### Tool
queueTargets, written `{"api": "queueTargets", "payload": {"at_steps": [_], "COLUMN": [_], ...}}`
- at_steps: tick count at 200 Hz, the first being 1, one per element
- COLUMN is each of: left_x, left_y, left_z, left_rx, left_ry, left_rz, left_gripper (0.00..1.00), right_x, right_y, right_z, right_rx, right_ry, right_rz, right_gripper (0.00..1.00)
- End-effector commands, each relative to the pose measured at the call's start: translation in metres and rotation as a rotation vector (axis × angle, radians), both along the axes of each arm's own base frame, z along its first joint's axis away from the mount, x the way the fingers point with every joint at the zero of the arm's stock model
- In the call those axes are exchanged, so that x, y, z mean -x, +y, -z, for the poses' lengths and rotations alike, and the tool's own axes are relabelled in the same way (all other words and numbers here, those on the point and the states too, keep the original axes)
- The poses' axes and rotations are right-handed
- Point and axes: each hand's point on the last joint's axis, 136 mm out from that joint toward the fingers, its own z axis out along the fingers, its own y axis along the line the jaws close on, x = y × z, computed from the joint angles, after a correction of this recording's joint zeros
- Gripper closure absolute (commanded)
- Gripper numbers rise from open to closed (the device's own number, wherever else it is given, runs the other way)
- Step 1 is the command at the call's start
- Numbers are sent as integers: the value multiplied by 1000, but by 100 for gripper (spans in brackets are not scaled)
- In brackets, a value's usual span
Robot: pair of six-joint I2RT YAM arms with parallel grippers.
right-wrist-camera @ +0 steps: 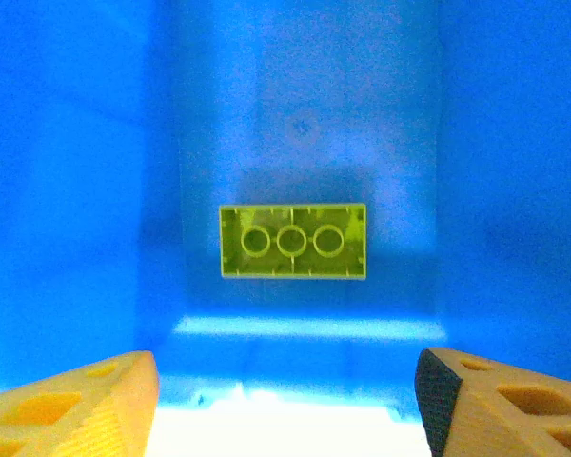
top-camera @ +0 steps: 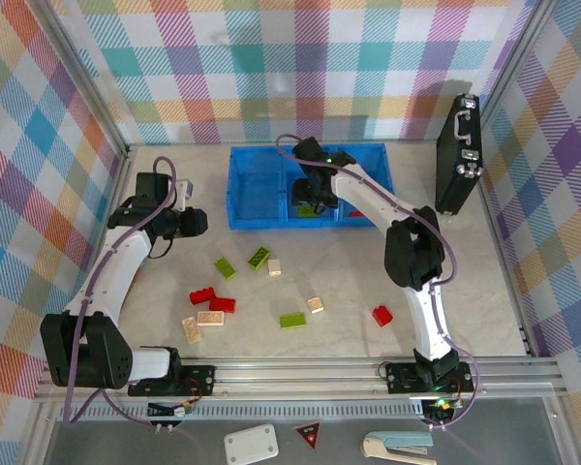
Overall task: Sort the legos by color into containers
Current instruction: Pick up the lego from the bottom-left of the table.
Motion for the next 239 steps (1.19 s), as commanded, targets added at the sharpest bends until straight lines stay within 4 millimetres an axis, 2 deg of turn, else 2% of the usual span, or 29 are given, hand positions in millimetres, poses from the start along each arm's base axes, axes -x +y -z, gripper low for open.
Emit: {"api": "queueTargets", "payload": {"at_steps": [1, 36, 77, 156, 204, 224, 239], "left_x": [10, 27, 53, 111, 131, 141, 148], "left_y": [-3, 2, 0, -18, -24, -22, -22], "left_z": [-1, 0, 18, 57, 78, 85, 88], "left_rx": [10, -2, 22, 22, 89, 69, 36], "left_ry": [24, 61, 131, 251, 280, 309, 333], "left_rz": [-21, -76, -136, -253, -379, -389, -376], "left_gripper": [63, 63, 61, 62, 62, 55, 45], "right_x": [14, 34, 54, 89, 100, 102, 104], "right_y": [3, -1, -10, -27, -26, -29, -31], "right_z": [-17, -22, -20, 7, 21, 22, 24], "right_rx": [-46, -72, -99, -102, -124, -116, -110], "right_ry": [-10, -12, -17, 29, 61, 58, 58], "right_rz": [-17, -40, -56, -96, -116, -118, -120], "right_gripper": [28, 28, 28, 28, 28, 28, 28]}}
